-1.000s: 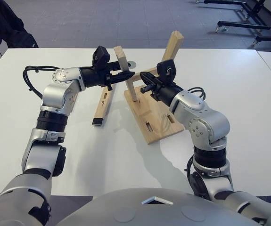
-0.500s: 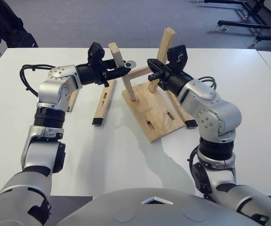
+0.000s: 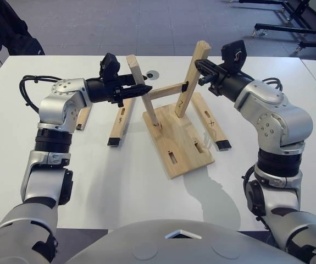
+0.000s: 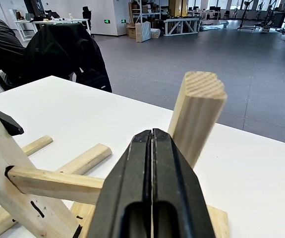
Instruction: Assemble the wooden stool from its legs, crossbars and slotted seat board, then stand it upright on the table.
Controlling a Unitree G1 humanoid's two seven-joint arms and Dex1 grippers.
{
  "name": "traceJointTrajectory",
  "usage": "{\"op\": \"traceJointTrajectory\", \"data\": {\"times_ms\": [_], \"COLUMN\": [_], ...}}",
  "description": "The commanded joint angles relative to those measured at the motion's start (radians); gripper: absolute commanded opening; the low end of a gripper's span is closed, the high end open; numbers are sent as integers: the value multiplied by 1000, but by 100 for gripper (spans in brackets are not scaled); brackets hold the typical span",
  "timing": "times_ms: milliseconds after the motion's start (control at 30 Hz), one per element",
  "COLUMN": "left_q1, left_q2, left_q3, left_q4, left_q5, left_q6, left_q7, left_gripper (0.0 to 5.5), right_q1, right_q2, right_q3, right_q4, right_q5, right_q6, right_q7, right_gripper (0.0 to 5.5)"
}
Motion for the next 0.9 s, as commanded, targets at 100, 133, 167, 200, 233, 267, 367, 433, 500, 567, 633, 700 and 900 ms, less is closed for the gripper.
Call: {"op": "traceJointTrajectory", "data": {"times_ms": [100,133,167,200,233,267,367,433,500,567,633,700,900], "left_q1": [36,47,54,62,65,64,48,41,38,33,29,22,-4], "left_q2": [57,67,75,83,89,92,87,81,75,69,64,60,49], "left_q3": [-38,-50,-60,-71,-77,-81,-75,-74,-77,-80,-82,-85,-109], "left_q4": [-99,-114,-123,-132,-135,-133,-111,-101,-93,-86,-79,-66,-26], "left_q5": [5,16,25,34,40,42,39,41,44,47,51,55,81], "left_q6": [-7,-17,-28,-39,-48,-53,-51,-52,-56,-59,-64,-68,-70], "left_q7": [-76,-84,-92,-99,-103,-104,-89,-81,-75,-69,-65,-63,-34], "left_gripper": [204,204,204,204,204,204,204,204,204,204,204,204,204], "right_q1": [-68,-76,-84,-96,-110,-127,-142,-140,-142,-147,-152,-155,-219], "right_q2": [-10,-11,-1,3,9,13,13,19,23,24,29,38,31], "right_q3": [-92,-99,-116,-131,-147,-165,-165,-158,-153,-151,-155,-165,-223], "right_q4": [34,36,36,39,44,52,49,41,41,44,45,37,66], "right_q5": [54,62,80,94,110,125,141,146,147,146,147,160,203], "right_q6": [35,37,45,51,57,66,79,84,82,79,77,83,93], "right_q7": [-7,-6,-13,-20,-28,-37,-50,-59,-67,-74,-83,-92,-126], "right_gripper": [2,2,2,2,2,2,2,2,2,2,2,2,2]}}
